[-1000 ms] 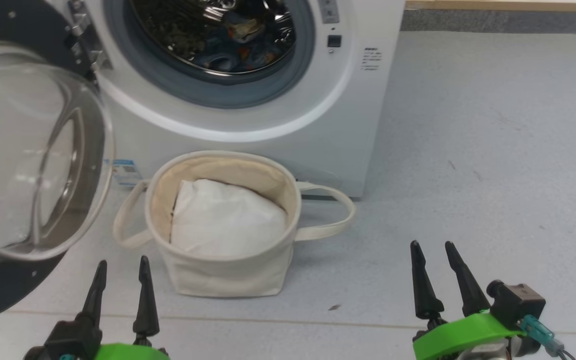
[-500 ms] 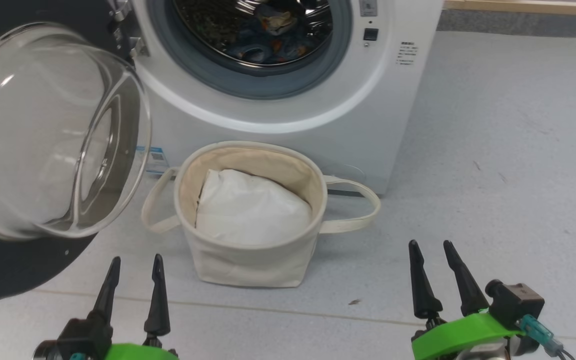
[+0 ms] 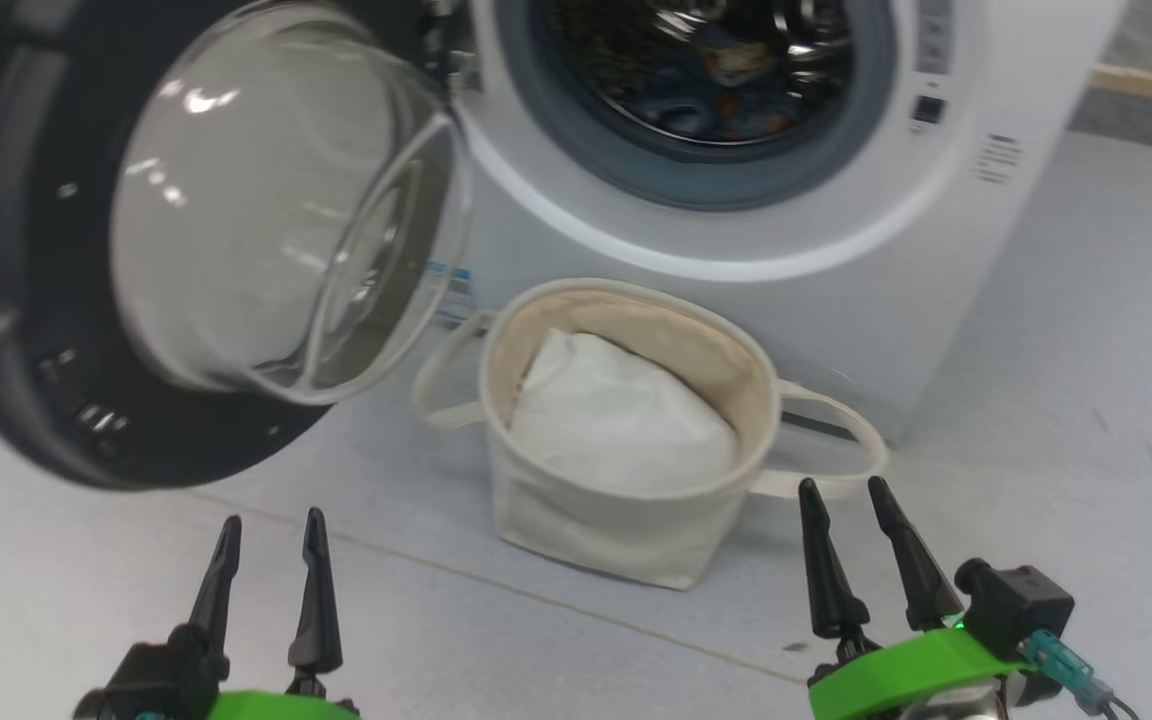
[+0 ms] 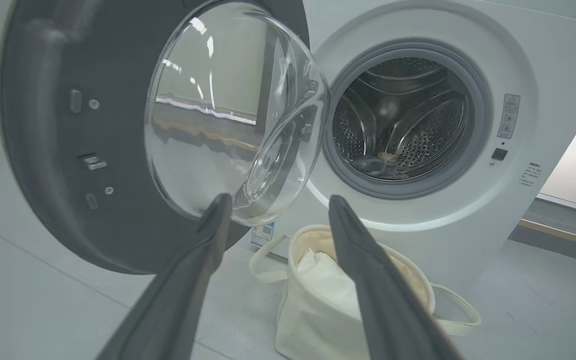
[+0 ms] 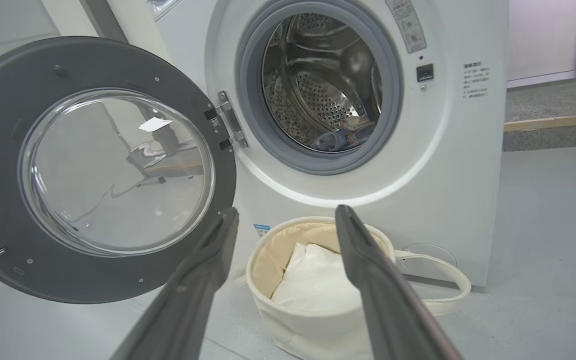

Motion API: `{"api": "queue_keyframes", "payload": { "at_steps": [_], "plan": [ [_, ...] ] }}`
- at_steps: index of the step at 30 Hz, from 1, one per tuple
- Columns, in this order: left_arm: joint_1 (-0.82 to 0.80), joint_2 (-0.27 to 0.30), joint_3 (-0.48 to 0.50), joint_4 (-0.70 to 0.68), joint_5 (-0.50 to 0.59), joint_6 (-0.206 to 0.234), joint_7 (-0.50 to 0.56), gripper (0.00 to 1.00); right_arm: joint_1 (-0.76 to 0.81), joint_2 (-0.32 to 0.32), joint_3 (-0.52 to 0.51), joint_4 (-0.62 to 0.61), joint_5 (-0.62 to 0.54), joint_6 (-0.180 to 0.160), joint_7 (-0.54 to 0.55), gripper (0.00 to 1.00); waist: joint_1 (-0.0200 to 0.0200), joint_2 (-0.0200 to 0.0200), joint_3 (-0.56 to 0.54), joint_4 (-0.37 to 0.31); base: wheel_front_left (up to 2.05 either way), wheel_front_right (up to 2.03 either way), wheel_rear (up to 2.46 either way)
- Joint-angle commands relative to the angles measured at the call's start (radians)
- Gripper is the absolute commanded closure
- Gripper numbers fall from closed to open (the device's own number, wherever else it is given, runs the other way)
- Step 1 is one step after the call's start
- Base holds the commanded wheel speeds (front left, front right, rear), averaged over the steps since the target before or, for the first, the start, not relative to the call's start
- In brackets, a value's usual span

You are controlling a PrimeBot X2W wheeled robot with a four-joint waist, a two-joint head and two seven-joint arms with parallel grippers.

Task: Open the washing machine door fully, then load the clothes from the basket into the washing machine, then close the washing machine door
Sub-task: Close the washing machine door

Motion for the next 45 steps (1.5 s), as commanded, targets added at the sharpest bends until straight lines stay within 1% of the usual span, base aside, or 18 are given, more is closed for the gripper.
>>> {"api": "queue_keyframes", "payload": {
  "at_steps": [1, 4, 9, 16, 26, 40, 43, 44, 45],
  "plan": [
    [-0.003, 0.007, 0.026, -0.034, -0.01, 0.006, -0.005, 0.0, -0.009, -0.003, 0.03, -0.04, -0.013, 0.0, -0.012, 0.0, 0.0, 0.0, -0.012, 0.082, 0.0, 0.0, 0.0],
    [0.003, 0.007, 0.03, -0.029, -0.02, 0.0, -0.005, 0.0, -0.007, -0.003, 0.036, -0.044, -0.018, 0.0, -0.012, 0.0, 0.0, 0.0, -0.019, 0.142, 0.0, 0.0, 0.0],
    [0.001, 0.007, 0.033, -0.03, -0.005, -0.009, -0.005, 0.0, -0.003, -0.003, 0.049, -0.049, -0.028, 0.0, -0.012, 0.0, 0.0, 0.0, -0.024, 0.223, 0.0, 0.0, 0.0],
    [0.005, 0.007, 0.027, -0.028, -0.003, -0.013, -0.005, 0.0, 0.009, -0.003, 0.043, -0.053, -0.027, 0.0, -0.012, 0.0, 0.0, 0.0, -0.034, 0.292, 0.0, 0.0, 0.0],
    [0.015, 0.007, 0.042, -0.063, -0.011, -0.002, -0.005, 0.0, -0.018, -0.003, 0.065, -0.045, -0.024, 0.0, -0.012, 0.0, 0.0, 0.0, -0.014, 0.309, 0.0, 0.0, 0.0],
    [0.01, 0.007, 0.042, -0.066, 0.001, -0.014, -0.005, 0.0, -0.008, -0.003, 0.053, -0.051, -0.019, 0.0, -0.012, 0.0, 0.0, 0.0, 0.0, 0.309, 0.0, 0.0, 0.0],
    [0.009, 0.007, 0.041, -0.069, -0.005, -0.024, -0.005, 0.0, -0.005, -0.003, 0.054, -0.052, -0.02, 0.0, -0.012, 0.0, 0.0, 0.0, 0.0, 0.309, 0.0, 0.0, 0.0],
    [0.009, 0.007, 0.041, -0.073, -0.009, -0.031, -0.005, 1.0, -0.005, -0.003, 0.055, -0.052, -0.02, 0.0, -0.012, 0.0, 0.0, 0.0, 0.001, 0.309, 0.0, 0.0, 0.0],
    [0.008, 0.007, 0.043, -0.076, -0.018, -0.037, -0.005, 1.0, -0.005, -0.003, 0.055, -0.053, -0.02, 0.0, -0.012, 0.0, 0.0, 0.0, 0.002, 0.309, 0.0, 0.0, 0.0]
  ]
}}
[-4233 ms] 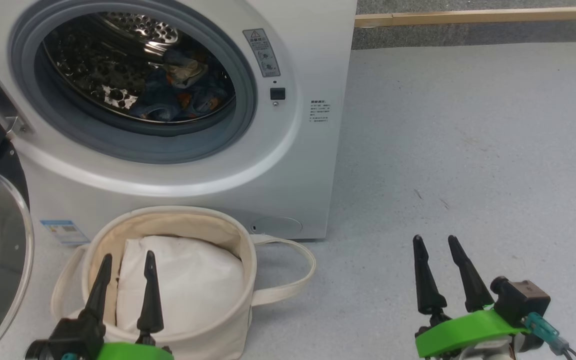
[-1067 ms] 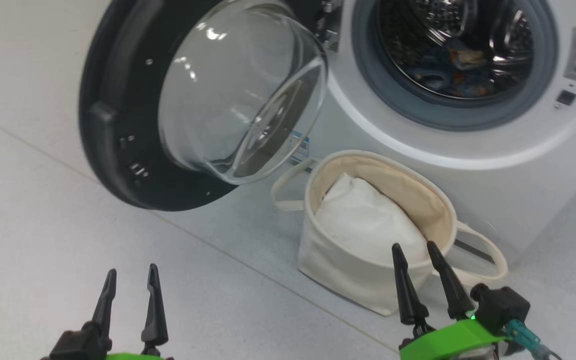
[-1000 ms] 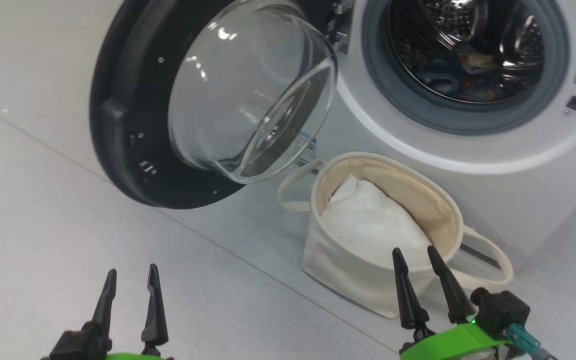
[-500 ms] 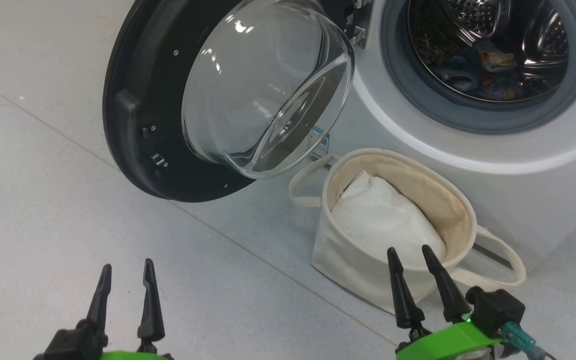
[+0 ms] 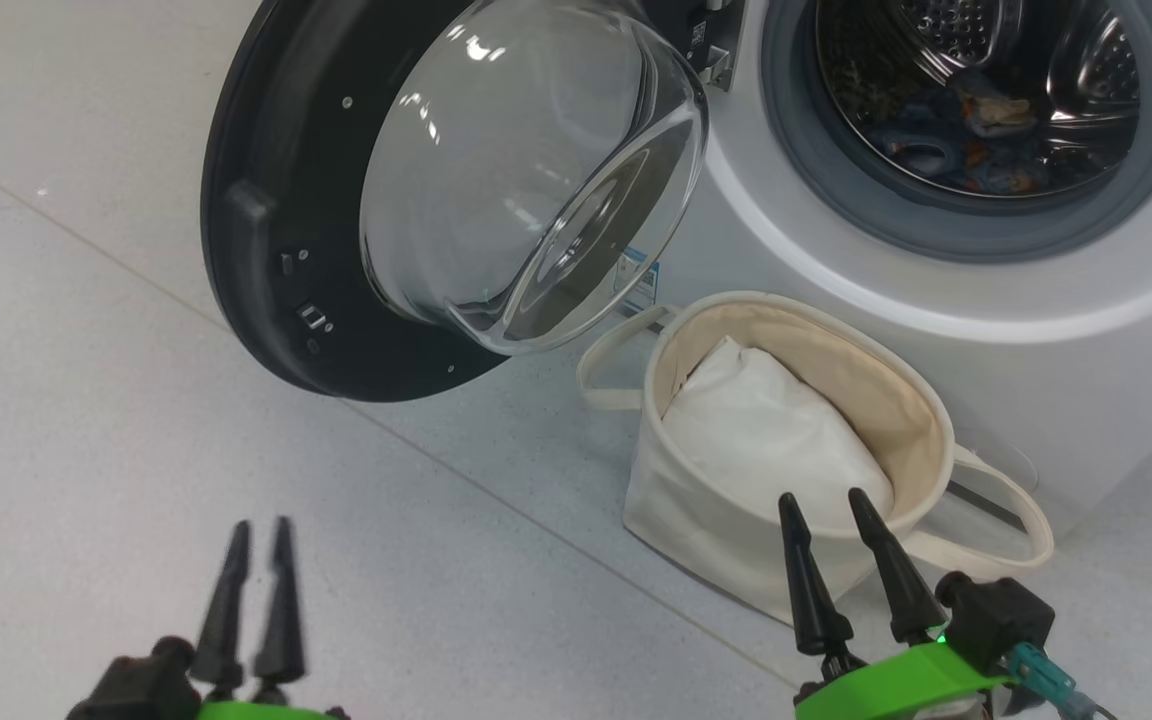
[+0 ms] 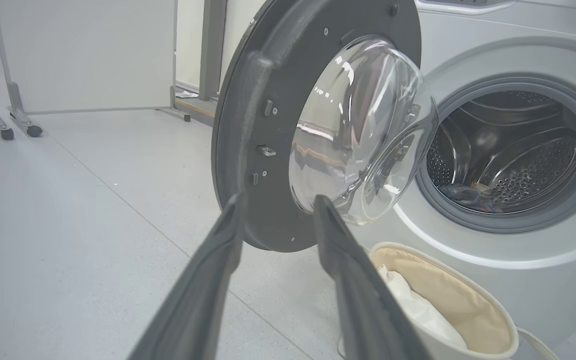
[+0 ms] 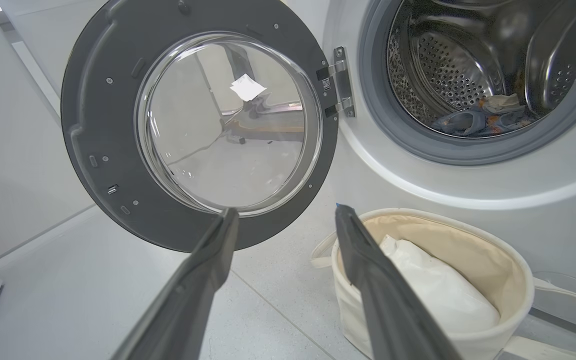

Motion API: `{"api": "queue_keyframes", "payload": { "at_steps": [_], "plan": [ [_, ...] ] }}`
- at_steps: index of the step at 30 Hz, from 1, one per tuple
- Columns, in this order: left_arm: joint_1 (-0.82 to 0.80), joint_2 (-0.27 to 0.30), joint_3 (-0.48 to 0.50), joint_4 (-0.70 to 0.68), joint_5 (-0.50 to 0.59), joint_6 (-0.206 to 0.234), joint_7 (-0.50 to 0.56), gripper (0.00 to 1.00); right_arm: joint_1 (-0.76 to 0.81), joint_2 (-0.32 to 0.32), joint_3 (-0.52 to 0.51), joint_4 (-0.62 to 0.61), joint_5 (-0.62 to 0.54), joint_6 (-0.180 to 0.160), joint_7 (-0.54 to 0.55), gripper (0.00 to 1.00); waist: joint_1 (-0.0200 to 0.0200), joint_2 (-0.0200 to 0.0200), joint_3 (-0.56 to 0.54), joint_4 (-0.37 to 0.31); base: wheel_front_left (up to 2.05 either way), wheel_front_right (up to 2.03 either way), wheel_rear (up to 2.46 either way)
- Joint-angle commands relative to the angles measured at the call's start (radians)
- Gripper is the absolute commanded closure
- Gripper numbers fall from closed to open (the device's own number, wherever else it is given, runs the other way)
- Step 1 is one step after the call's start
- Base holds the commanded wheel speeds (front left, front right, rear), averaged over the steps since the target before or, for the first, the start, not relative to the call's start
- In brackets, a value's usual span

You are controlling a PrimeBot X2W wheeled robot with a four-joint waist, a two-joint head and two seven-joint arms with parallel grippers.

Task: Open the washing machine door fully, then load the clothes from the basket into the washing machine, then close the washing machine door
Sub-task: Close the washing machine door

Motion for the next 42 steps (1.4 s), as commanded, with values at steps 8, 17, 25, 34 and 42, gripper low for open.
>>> {"api": "queue_keyframes", "payload": {
  "at_steps": [8, 17, 25, 34, 42],
  "plan": [
    [-0.049, 0.005, 0.108, -0.111, -0.059, -0.056, -0.005, 1.0, -0.032, -0.003, 0.024, -0.037, -0.014, 0.0, -0.012, 0.0, 0.0, 0.0, 0.031, -0.006, 0.0, 0.0, 0.0],
    [-0.157, 0.041, 0.224, -0.111, -0.487, -0.218, 0.005, 1.0, -0.056, -0.003, 0.036, -0.03, -0.045, 0.0, -0.012, 0.0, 0.0, 0.0, 0.083, -0.041, 0.0, 0.0, 0.0],
    [-0.41, 0.268, 0.432, 0.024, -1.059, -0.217, 0.28, 1.0, -0.107, -0.008, 0.042, -0.031, -0.094, 0.0, -0.012, 0.0, 0.0, 0.0, 0.172, -0.089, 0.0, 0.0, 0.0],
    [-0.646, 0.453, 0.552, 0.414, -1.226, -0.192, 0.395, 1.0, -0.147, -0.042, 0.053, -0.027, -0.101, 0.0, -0.012, 0.0, 0.0, 0.0, 0.252, -0.184, 0.0, 0.0, 0.0],
    [-0.776, 0.516, 0.581, 0.616, -1.283, -0.192, 0.426, 1.0, -0.16, -0.07, 0.076, -0.032, -0.094, 0.0, -0.012, 0.0, 0.0, 0.0, 0.32, -0.231, 0.0, 0.0, 0.0]
  ]
}}
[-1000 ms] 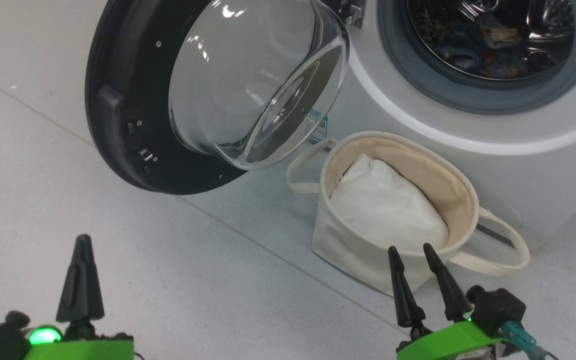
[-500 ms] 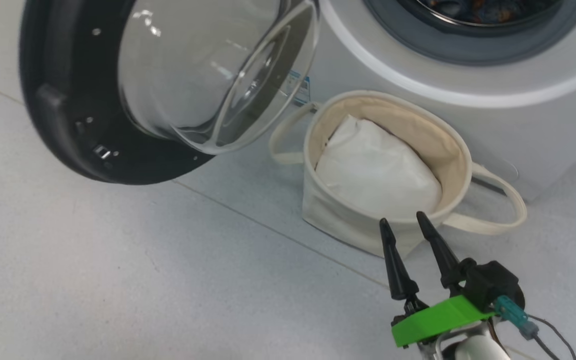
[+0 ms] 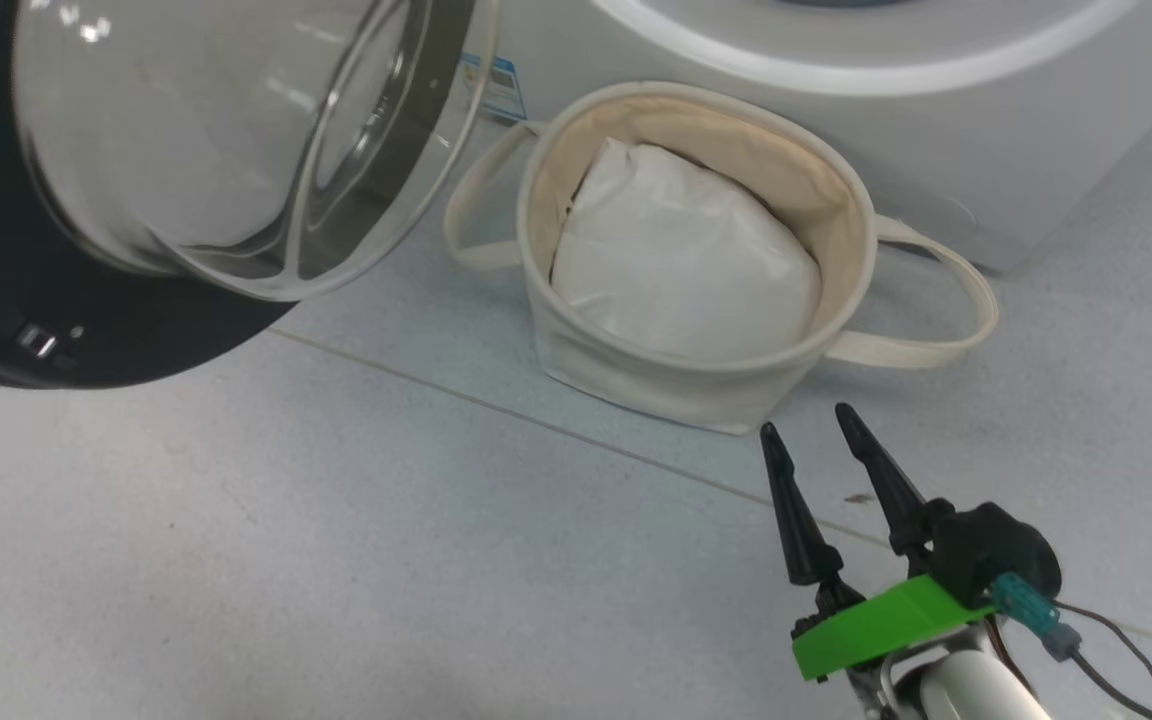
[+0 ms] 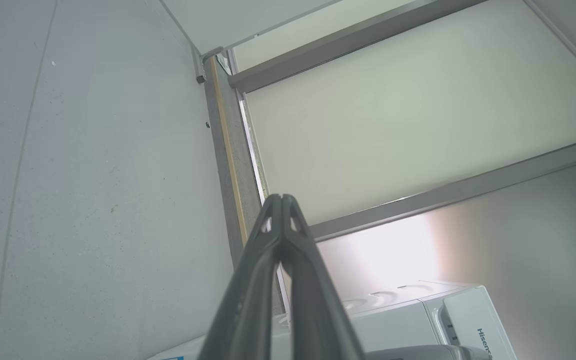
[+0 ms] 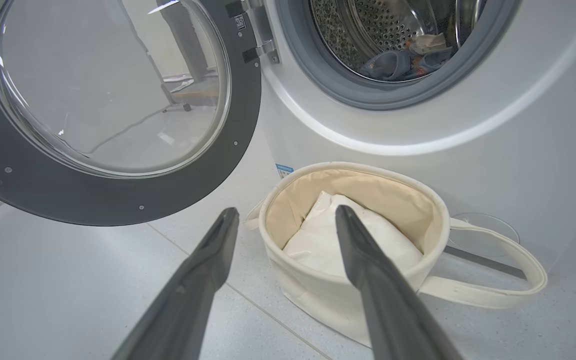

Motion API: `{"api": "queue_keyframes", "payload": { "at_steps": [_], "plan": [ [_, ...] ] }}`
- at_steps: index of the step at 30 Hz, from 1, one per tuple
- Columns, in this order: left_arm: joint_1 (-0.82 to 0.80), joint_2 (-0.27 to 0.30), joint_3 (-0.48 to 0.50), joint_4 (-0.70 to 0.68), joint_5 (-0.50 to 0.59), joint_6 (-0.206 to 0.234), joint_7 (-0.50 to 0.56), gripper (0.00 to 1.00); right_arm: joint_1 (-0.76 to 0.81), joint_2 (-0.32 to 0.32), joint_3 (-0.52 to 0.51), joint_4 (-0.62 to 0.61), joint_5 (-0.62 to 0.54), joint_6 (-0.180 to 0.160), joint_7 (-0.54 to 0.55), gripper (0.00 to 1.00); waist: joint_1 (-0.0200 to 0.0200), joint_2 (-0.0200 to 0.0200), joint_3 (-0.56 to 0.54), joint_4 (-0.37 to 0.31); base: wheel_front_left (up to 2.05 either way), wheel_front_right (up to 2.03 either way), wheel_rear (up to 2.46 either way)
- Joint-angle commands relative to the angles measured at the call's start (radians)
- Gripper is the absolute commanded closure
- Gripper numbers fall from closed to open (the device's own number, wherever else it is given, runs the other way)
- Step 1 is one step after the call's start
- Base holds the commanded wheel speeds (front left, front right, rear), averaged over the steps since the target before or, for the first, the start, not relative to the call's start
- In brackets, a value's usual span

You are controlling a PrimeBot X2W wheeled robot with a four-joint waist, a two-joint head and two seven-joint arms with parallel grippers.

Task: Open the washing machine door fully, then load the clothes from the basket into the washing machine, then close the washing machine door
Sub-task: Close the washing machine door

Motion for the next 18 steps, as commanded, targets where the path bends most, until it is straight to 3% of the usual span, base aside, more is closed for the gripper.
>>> {"api": "queue_keyframes", "payload": {
  "at_steps": [1, 11, 18],
  "plan": [
    [-0.026, 0.09, 0.035, 0.001, -0.006, -0.008, -0.009, 1.0, -0.031, -0.005, 0.031, -0.035, 0.003, 0.0, -0.012, 0.0, -0.0002, 0.0, 0.03, -0.028, 0.0, 0.0, 0.0],
    [-0.089, 0.087, 0.008, 0.117, -0.025, -0.031, 0.056, 1.0, -0.029, -0.017, 0.017, -0.039, 0.007, 0.0, -0.012, 0.0, -0.0002, 0.0, 0.04, -0.054, 0.0, 0.0, 0.0],
    [-0.095, 0.05, -0.043, 0.104, -0.049, -0.035, 0.194, 1.0, -0.031, -0.008, 0.029, -0.036, 0.011, 0.0, -0.012, 0.0, -0.0002, 0.0, 0.018, -0.051, 0.0, 0.0, 0.0]
  ]
}}
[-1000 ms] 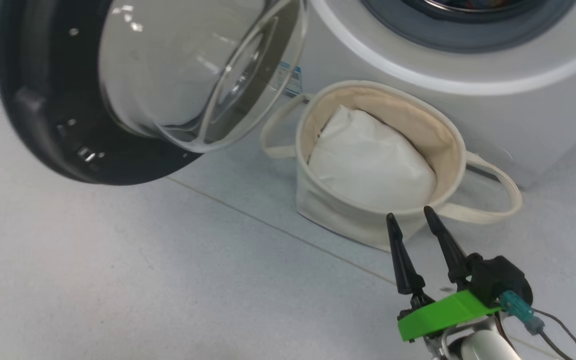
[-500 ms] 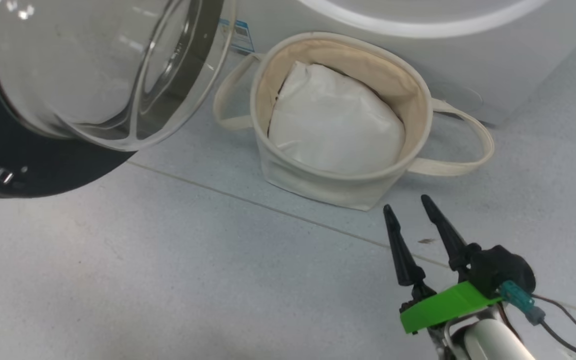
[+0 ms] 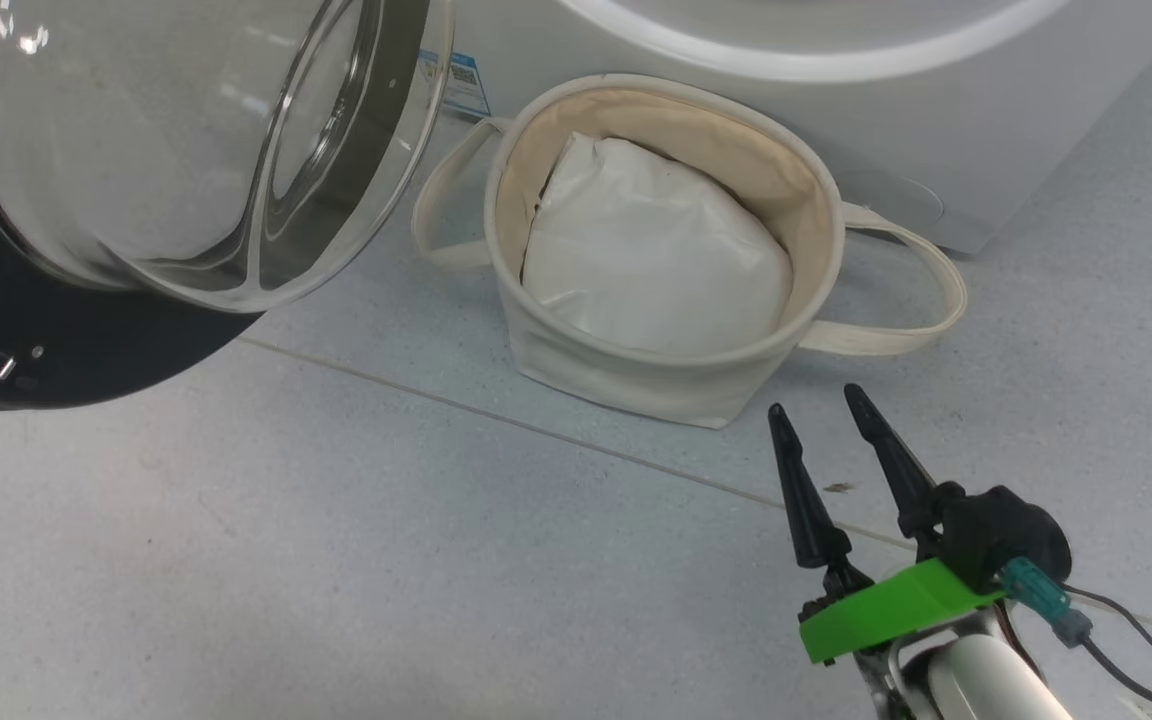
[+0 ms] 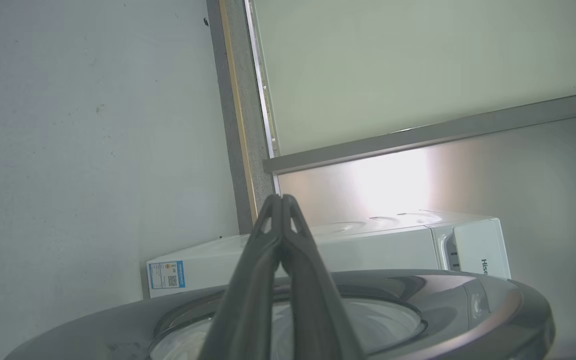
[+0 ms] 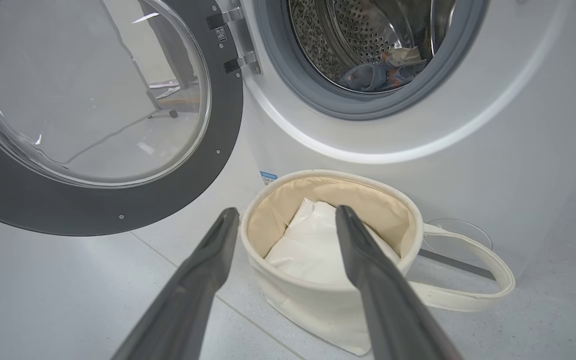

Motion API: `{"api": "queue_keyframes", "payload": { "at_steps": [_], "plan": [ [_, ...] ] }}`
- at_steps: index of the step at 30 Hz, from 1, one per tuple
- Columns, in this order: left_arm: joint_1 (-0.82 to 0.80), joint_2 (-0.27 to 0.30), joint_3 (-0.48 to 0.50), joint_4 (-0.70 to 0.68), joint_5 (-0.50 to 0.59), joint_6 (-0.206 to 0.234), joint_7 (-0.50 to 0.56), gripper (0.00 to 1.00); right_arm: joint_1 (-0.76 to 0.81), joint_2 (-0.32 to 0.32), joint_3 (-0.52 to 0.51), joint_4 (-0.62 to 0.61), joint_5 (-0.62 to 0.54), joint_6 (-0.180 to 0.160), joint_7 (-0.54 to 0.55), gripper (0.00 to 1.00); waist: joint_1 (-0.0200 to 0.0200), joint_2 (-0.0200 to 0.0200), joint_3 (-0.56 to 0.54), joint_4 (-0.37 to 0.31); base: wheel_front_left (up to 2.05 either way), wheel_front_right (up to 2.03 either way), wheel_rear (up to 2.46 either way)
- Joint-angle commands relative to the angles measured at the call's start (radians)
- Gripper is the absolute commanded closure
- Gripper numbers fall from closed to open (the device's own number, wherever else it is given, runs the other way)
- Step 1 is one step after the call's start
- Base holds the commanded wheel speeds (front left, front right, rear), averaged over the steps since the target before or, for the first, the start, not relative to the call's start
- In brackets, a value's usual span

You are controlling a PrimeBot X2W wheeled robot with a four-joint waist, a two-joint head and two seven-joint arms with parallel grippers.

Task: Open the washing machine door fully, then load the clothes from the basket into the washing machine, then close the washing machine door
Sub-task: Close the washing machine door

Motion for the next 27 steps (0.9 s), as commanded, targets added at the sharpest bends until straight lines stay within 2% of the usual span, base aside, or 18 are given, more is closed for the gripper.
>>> {"api": "queue_keyframes", "payload": {
  "at_steps": [1, 11, 22, 27],
  "plan": [
    [-0.012, 0.054, 0.015, -0.045, -0.021, -0.007, 0.033, 1.0, -0.001, 0.012, 0.03, -0.029, 0.004, 0.0, -0.012, 0.0, 0.0, 0.0, -0.006, 0.001, 0.0, 0.0, 0.0],
    [0.046, 0.003, -0.015, -0.125, -0.056, -0.007, 0.165, 1.0, -0.006, 0.029, 0.019, -0.021, 0.005, 0.0, -0.012, 0.0, 0.0, 0.0, -0.036, 0.003, 0.0, 0.0, 0.0],
    [0.105, -0.027, -0.066, -0.165, -0.058, -0.007, 0.283, 1.0, -0.001, 0.057, 0.018, -0.009, 0.014, 0.0, -0.012, 0.0, 0.0, 0.0, -0.09, -0.004, 0.0, 0.0, 0.0],
    [0.159, -0.073, -0.086, -0.235, -0.084, -0.007, 0.359, 1.0, 0.011, 0.075, 0.017, -0.002, 0.026, 0.0, -0.012, 0.0, 0.0, 0.0, -0.139, -0.008, 0.0, 0.0, 0.0]
  ]
}}
